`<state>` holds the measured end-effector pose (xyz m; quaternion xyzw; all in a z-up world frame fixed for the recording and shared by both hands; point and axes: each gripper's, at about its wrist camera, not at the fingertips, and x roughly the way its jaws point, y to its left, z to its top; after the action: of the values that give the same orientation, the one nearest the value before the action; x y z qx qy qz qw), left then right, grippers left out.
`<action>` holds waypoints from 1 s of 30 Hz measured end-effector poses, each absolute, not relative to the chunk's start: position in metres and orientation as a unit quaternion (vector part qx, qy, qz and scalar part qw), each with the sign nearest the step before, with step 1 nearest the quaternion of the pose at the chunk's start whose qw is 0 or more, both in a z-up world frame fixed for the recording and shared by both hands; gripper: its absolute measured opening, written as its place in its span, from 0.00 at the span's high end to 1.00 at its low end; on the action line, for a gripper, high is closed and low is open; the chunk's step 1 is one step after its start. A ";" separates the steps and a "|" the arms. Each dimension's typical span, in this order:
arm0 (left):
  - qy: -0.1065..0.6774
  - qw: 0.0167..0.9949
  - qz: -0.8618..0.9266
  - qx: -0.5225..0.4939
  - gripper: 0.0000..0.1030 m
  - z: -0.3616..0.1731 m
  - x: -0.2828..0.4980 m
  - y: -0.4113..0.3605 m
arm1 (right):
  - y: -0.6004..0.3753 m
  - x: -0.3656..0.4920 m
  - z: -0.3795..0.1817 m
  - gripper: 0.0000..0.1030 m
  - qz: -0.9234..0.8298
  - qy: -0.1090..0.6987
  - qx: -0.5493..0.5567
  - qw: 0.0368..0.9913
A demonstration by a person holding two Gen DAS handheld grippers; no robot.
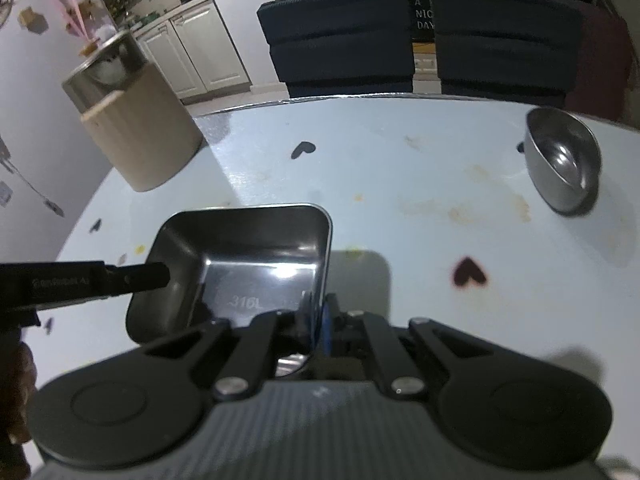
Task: Organize plates and bowls
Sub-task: 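Carry the steel tray with both grippers beside the nested bowls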
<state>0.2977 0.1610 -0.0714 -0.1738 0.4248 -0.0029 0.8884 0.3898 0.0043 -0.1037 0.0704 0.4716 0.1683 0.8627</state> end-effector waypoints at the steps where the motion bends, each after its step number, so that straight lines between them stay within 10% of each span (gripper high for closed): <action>1: 0.421 0.891 -0.006 -0.171 0.95 -0.068 0.292 0.161 | 0.002 0.384 -0.101 0.94 0.170 0.472 0.075 0.862; 30: 0.438 0.896 -0.037 -0.067 0.99 -0.063 0.183 0.154 | 0.016 0.260 -0.080 0.88 0.224 0.485 0.028 0.845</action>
<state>0.1834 0.1536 -0.0632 -0.0667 0.4381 -0.0372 0.8957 0.2598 0.0157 -0.0804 0.0280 0.4847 0.2237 0.8451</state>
